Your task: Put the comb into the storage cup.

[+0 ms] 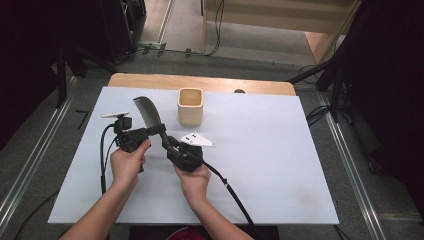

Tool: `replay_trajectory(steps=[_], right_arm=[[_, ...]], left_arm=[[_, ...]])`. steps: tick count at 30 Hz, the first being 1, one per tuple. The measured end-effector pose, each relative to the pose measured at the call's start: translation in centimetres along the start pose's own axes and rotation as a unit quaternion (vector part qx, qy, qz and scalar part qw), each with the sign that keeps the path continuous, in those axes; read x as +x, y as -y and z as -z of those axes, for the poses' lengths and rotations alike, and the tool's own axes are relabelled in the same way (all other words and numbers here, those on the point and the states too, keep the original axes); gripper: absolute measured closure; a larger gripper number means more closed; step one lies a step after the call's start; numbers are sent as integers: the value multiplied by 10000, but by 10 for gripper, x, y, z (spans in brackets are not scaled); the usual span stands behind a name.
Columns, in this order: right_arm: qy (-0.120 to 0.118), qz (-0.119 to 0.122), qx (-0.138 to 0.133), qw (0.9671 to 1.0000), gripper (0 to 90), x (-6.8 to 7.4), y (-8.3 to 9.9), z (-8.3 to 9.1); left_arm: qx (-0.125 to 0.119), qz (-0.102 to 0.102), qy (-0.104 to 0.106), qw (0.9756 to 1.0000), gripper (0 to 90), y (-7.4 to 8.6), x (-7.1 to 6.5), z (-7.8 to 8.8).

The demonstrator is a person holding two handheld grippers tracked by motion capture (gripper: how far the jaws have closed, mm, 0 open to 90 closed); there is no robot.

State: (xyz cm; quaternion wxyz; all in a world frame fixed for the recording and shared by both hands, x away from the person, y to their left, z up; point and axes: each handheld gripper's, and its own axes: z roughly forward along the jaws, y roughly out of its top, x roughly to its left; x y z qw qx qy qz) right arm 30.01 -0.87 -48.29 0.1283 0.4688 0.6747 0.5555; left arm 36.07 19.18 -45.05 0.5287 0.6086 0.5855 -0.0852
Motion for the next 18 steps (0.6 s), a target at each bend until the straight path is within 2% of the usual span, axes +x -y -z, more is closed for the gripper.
replay_trajectory(steps=[6,10,18], right_arm=[[-32,17,15,10000,699,-1,0,0],[-10,46,40,10000,700,0,-1,0],[-64,41,28,10000,696,0,-1,-1]], left_arm=[[-15,110,82,9999,726,0,2,1],[-18,75,79,9999,727,0,1,1],[-17,147,155,9998,734,0,2,2]])
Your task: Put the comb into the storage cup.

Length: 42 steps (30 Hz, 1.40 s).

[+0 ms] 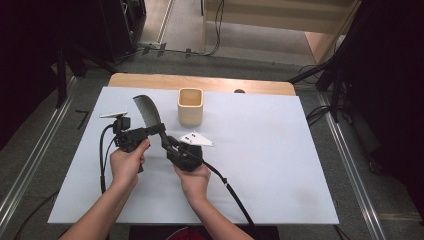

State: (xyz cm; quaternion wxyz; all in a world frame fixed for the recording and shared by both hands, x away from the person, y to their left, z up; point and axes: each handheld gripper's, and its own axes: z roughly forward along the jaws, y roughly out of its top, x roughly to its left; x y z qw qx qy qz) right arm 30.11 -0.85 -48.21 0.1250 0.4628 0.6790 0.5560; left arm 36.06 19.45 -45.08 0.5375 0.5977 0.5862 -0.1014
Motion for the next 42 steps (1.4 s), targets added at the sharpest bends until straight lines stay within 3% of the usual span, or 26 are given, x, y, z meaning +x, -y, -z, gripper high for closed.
replay_trajectory(steps=[5,11,13,16,21,25,28,29,30,35,36,41,42], right_arm=[[7,57,15,10000,691,0,0,0],[-59,148,-125,9998,517,2,-2,1],[-77,238,-27,9997,422,2,-2,1],[-181,210,255,9993,346,-3,-5,4],[-356,76,621,9974,310,-11,-10,10],[-595,339,1097,9916,277,-14,-12,14],[-724,534,1321,9872,270,-13,-14,17],[-724,534,1321,9872,270,-13,-14,17],[-796,617,1449,9843,271,-14,-16,18],[-889,713,1642,9798,271,-18,-18,22],[-885,729,1675,9792,271,-20,-18,24],[-998,743,1709,9774,276,-25,-20,29],[-1119,879,1666,9757,272,-28,-20,32]], left_arm=[[11,-30,-7,10000,736,0,-1,0],[33,-60,13,10000,738,0,-2,0],[7,-82,-6,10000,737,-2,-1,1],[6,-92,-6,10000,737,-4,0,3],[69,-217,-60,9997,737,-6,0,3],[88,-493,-145,9986,737,-8,-4,4],[76,-579,-201,9981,737,-9,-5,4],[99,-608,-218,9979,737,-9,-5,4],[132,-659,-252,9974,737,-9,-6,4],[168,-790,-300,9963,737,-9,-8,3],[178,-901,-328,9952,737,-9,-9,3],[206,-1042,-299,9939,737,-9,-10,3],[245,-1121,-266,9930,737,-9,-11,2]])
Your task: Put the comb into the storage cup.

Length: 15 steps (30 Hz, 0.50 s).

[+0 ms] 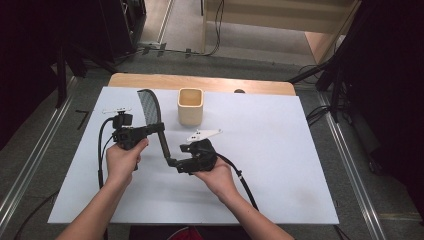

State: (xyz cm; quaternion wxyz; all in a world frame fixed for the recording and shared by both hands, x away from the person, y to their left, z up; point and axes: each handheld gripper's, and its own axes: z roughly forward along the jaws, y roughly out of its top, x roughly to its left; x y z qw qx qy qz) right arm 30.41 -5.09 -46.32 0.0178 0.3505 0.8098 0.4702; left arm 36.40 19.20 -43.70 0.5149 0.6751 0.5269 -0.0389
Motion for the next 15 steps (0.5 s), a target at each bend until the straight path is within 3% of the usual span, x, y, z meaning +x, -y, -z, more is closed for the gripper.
replay_trajectory(steps=[2,7,9,15], right_arm=[[-4,45,82,10000,272,-1,1,2],[-268,-3,202,9994,266,-7,5,7],[-308,17,171,9994,266,-9,6,10],[-386,77,202,9990,266,-12,8,17]], left_arm=[[7,-51,43,10000,737,0,-1,0],[46,-246,141,9996,737,-1,-3,-1],[77,-421,370,9984,737,-1,-6,-2],[138,-678,474,9965,737,0,-11,-6]])
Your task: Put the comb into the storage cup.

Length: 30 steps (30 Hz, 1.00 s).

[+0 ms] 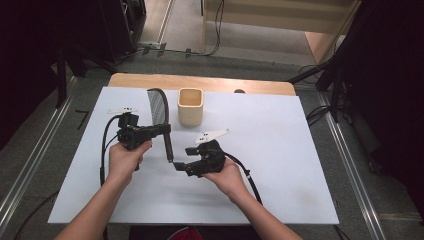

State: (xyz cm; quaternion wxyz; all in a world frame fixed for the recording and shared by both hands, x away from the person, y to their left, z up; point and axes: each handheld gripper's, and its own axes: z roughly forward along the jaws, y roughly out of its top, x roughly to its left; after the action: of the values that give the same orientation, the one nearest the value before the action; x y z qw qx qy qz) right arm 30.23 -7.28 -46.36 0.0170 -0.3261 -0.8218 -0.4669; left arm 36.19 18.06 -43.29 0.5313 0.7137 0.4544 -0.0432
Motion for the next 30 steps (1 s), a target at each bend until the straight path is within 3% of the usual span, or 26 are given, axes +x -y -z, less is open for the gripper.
replay_trajectory(steps=[7,20,30], right_arm=[[-89,-2,5,10000,266,-6,4,8],[-140,17,146,9998,266,-13,15,22],[-112,-59,213,9997,266,-21,27,42]], left_arm=[[14,-241,5,9997,737,0,-2,0],[15,-396,33,9992,737,1,-3,1],[-15,-486,25,9988,737,1,-4,2]])
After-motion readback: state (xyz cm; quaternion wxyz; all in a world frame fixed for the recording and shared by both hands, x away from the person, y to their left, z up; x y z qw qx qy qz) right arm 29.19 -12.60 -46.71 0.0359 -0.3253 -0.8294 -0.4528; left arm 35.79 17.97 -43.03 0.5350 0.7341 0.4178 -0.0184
